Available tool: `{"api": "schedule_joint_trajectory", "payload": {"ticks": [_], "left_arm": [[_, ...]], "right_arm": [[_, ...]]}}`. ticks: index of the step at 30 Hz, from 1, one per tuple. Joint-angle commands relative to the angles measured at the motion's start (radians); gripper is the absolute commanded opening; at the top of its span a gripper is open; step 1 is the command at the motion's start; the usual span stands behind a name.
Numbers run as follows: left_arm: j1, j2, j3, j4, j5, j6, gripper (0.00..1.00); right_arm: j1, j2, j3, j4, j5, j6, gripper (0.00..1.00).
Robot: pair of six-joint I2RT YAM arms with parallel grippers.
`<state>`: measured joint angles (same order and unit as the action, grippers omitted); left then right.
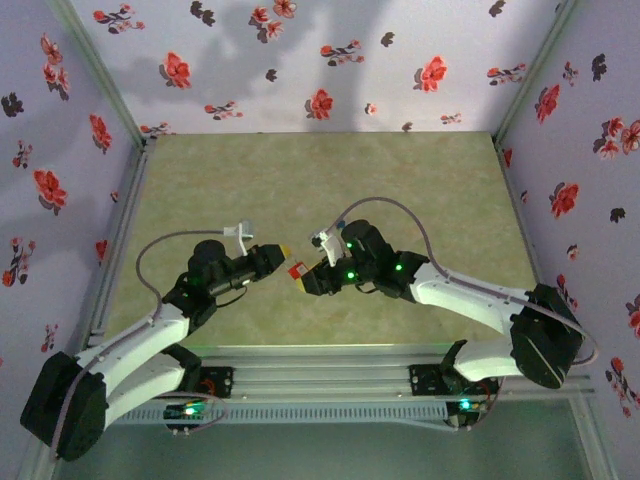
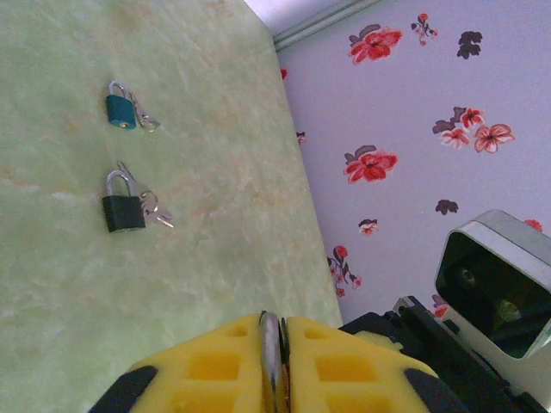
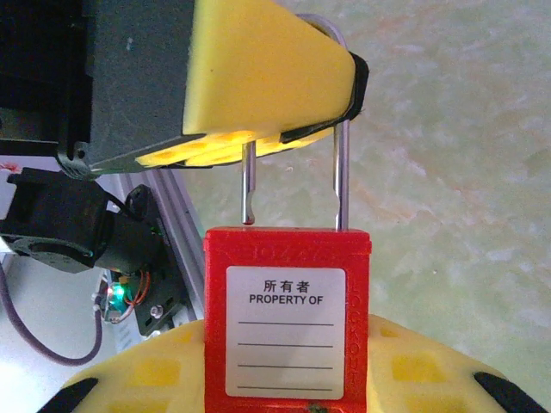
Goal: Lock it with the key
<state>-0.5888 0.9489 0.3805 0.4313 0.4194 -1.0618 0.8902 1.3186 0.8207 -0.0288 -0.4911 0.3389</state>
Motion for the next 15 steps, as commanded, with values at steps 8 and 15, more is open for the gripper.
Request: {"api": "schedule_joint_trajectory", "payload": {"ticks": [8, 15], "left_arm": [[0.004, -0.020, 0.024, 0.000, 0.013, 0.024, 0.00], [0.004, -0.023, 0.014, -0.028, -0.018, -0.015, 0.00]], "right_arm": [[0.016, 0.007, 0.028, -0.035, 0.052, -0.026, 0.00], [0.037, 0.036, 0.028, -0.030, 0.126, -0.044, 0.00]]}}
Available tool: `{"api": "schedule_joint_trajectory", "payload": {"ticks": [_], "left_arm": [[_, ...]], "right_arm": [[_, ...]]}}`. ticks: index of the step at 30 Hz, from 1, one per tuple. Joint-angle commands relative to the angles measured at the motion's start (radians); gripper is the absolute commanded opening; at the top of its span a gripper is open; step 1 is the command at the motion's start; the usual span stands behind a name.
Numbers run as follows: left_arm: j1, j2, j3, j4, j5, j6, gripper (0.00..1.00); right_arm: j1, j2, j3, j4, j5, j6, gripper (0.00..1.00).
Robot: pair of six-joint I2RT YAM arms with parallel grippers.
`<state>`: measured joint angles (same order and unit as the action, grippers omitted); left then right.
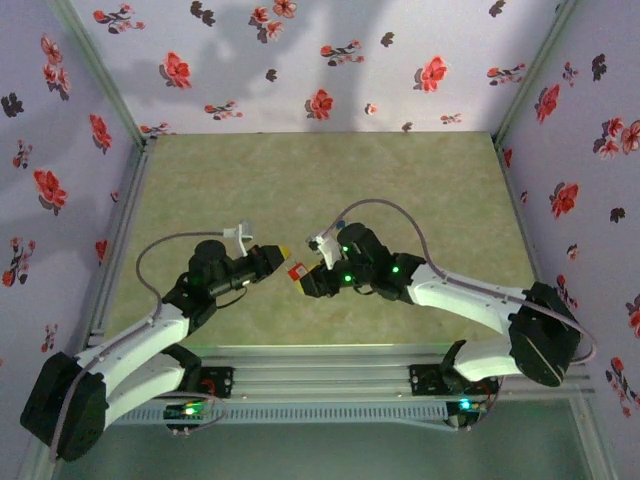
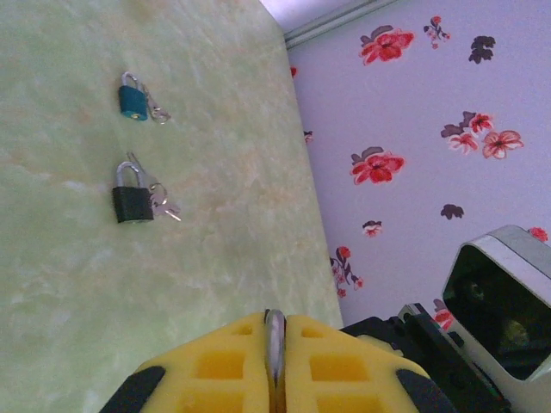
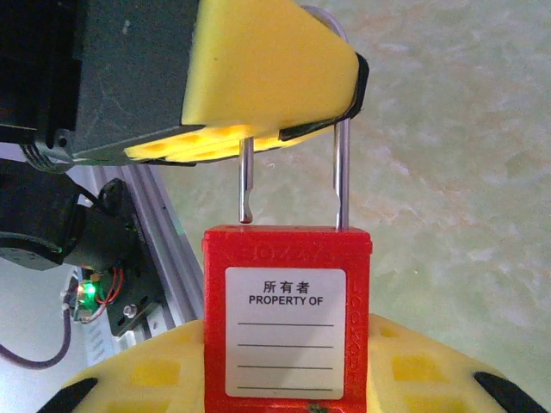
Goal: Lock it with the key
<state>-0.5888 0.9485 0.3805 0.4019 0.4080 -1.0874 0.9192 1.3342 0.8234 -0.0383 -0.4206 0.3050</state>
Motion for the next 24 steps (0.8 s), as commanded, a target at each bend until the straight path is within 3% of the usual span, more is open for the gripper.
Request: {"api": "schedule_joint_trajectory", "payload": {"ticks": [1, 24], "left_arm": [[0.004, -0.024, 0.011, -0.001, -0.013, 0.004, 0.00], [-0.009, -0.011, -0.028, 0.008, -0.028, -0.093, 0.00]], "right_arm": [[0.013, 0.025, 0.026, -0.019, 0.075, -0.011, 0.00], [0.033, 0.117, -0.101, 0.317, 0.410, 0.134, 0.00]]}}
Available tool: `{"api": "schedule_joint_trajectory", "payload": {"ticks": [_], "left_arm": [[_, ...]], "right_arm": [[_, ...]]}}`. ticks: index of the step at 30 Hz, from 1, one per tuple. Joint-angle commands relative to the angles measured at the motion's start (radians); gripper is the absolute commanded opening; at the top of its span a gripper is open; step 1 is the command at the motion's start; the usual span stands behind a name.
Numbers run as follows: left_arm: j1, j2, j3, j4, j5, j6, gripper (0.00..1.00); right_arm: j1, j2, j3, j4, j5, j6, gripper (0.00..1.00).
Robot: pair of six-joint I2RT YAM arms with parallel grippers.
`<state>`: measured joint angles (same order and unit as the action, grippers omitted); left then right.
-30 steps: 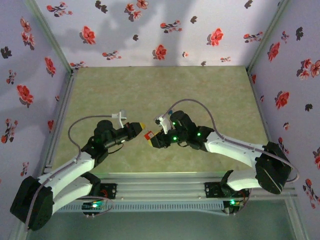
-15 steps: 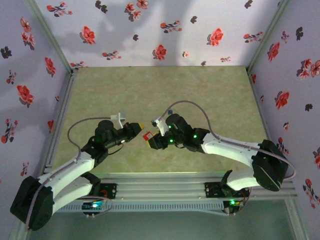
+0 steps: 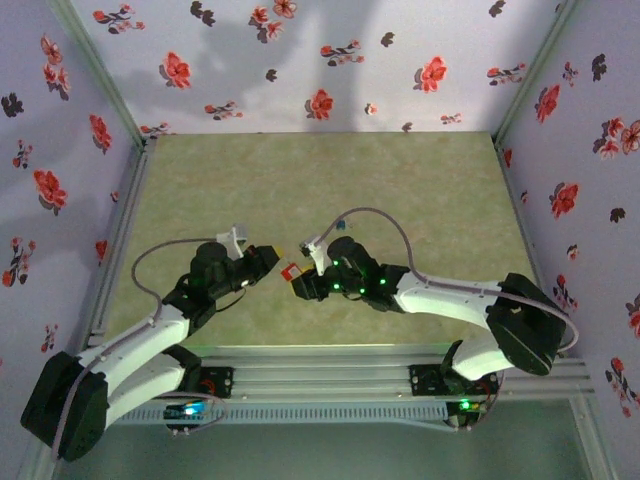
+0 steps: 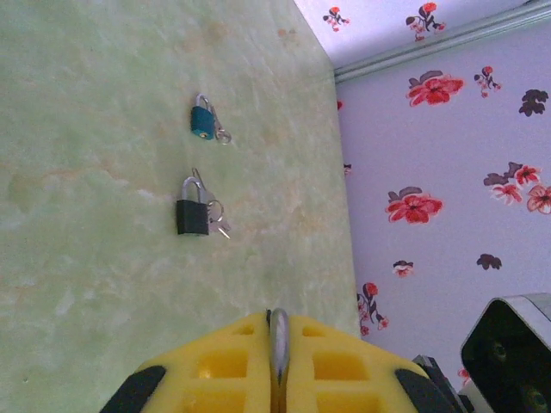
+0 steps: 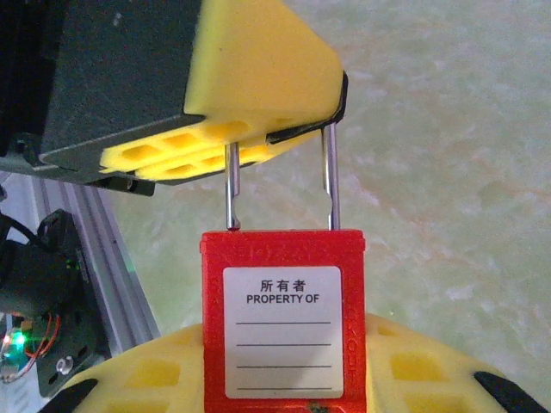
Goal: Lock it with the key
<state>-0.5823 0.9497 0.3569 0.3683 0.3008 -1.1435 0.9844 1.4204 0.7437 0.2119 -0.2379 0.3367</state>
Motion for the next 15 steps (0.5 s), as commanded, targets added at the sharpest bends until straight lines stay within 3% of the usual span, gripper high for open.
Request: {"api": "schedule_joint_trajectory", "payload": {"ticks": [1, 8, 15], "left_arm": [[-0.017, -0.011, -0.003, 0.039, 0.078, -0.039, 0.00], [-0.022, -0.005, -0.001, 0.006, 0.075, -0.060, 0.00], [-0.044, 0.006, -0.006, 0.000, 0.069, -0.081, 0.00]], "right_arm": [[-0.032, 0.030, -0.027, 0.073, 0.240, 0.106, 0.00], [-0.029, 0.018, -0.060, 0.120, 0.330, 0.113, 0.00], [-0.029, 0.012, -0.092, 0.194, 0.299, 0.124, 0.00]]}}
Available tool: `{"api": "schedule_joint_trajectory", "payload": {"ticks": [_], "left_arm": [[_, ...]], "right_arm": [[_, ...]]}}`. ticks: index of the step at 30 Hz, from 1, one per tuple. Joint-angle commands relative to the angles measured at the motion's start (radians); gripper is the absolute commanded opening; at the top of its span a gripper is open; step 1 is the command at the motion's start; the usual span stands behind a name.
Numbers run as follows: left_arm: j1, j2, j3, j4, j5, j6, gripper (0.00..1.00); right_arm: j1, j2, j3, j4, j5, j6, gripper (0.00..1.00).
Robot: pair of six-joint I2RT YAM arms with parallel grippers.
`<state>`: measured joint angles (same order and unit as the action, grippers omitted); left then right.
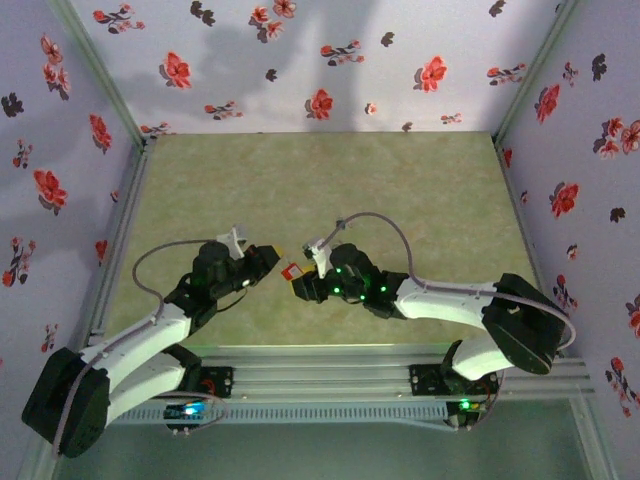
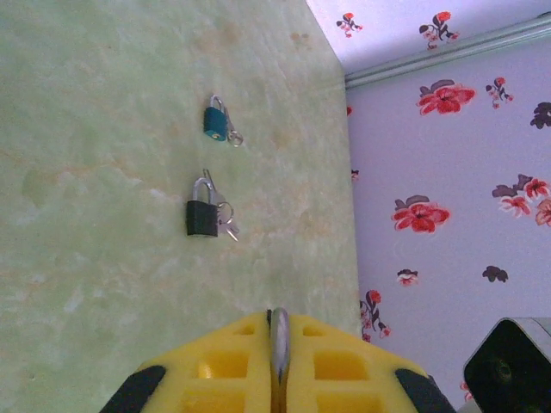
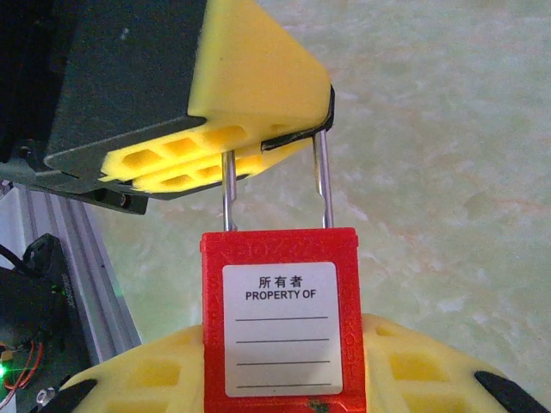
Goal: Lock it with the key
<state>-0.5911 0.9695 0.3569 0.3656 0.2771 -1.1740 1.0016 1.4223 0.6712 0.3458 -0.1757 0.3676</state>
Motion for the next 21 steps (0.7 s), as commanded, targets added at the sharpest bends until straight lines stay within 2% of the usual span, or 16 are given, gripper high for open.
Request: {"api": "schedule_joint_trajectory", "payload": {"ticks": [1, 12, 16, 21], "left_arm": [[-0.037, -0.015, -0.006, 0.002, 0.093, -0.053, 0.00], [-0.081, -0.021, 0.040, -0.145, 0.064, -0.059, 0.00], [-0.098, -0.024, 0.041, -0.134, 0.062, -0.039, 0.00], [-0.106, -0.041, 0.028, -0.139, 0.030, -0.065, 0.00]], "right_arm": [[-0.047, 0.010, -0.024, 0.071, 0.233, 0.092, 0.00], [-0.046, 0.021, -0.027, 0.081, 0.261, 0.107, 0.00], [-0.045, 0.014, -0.027, 0.086, 0.243, 0.095, 0.00], [-0.045, 0.016, -0.026, 0.063, 0.298, 0.086, 0.00]]}}
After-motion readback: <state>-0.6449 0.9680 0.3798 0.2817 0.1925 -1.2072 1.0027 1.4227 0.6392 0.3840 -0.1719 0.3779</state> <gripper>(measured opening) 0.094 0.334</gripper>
